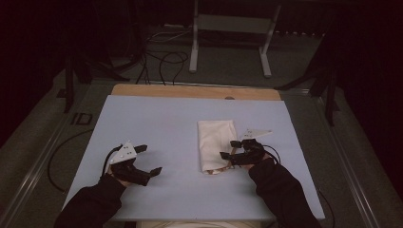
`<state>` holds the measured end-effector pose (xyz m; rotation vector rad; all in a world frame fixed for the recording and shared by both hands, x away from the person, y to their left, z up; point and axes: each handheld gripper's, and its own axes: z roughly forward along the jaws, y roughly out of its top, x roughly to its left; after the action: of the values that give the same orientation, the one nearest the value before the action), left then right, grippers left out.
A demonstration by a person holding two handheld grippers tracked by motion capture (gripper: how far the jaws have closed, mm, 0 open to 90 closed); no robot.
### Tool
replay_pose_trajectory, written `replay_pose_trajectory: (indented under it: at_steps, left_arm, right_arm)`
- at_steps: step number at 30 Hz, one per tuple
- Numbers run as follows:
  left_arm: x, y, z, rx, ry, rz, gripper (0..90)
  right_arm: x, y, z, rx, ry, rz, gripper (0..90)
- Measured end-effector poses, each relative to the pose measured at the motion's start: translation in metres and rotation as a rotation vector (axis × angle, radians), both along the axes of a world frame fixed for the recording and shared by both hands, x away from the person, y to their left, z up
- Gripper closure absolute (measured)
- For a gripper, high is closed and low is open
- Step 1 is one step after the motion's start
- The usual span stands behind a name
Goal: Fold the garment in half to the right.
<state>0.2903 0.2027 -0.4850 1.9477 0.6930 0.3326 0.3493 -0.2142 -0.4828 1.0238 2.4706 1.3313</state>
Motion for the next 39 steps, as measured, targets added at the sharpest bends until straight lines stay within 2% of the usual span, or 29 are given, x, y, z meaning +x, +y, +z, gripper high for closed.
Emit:
replay_pose_trajectory:
  at_steps: [5,8,10,17,23,28,39]
  left_arm:
    - [0.000,0.005,-0.002,0.005,0.008,0.004,0.2]
    - [-0.001,0.007,-0.002,0.009,0.009,0.006,0.2]
    - [-0.001,0.008,-0.001,0.010,0.007,0.010,0.2]
    - [-0.005,0.015,-0.002,0.018,0.008,0.023,0.2]
    - [-0.007,0.024,-0.005,0.026,0.013,0.043,0.2]
    - [-0.008,0.033,-0.007,0.028,0.018,0.055,0.2]
    - [-0.010,0.042,-0.012,0.057,0.042,0.058,0.2]
  right_arm:
    - [0.002,0.001,0.004,0.023,0.001,0.015,12.5]
    - [0.005,0.000,0.006,0.048,0.013,0.016,12.3]
    - [0.005,0.001,0.007,0.046,0.015,0.019,11.6]
    - [-0.002,-0.001,0.006,0.053,-0.016,0.032,9.9]
    - [-0.008,-0.003,-0.002,0.029,-0.041,0.037,9.6]
    - [-0.016,-0.008,-0.005,0.027,-0.051,0.048,9.6]
    - [-0.031,-0.034,-0.012,0.028,-0.075,0.022,9.6]
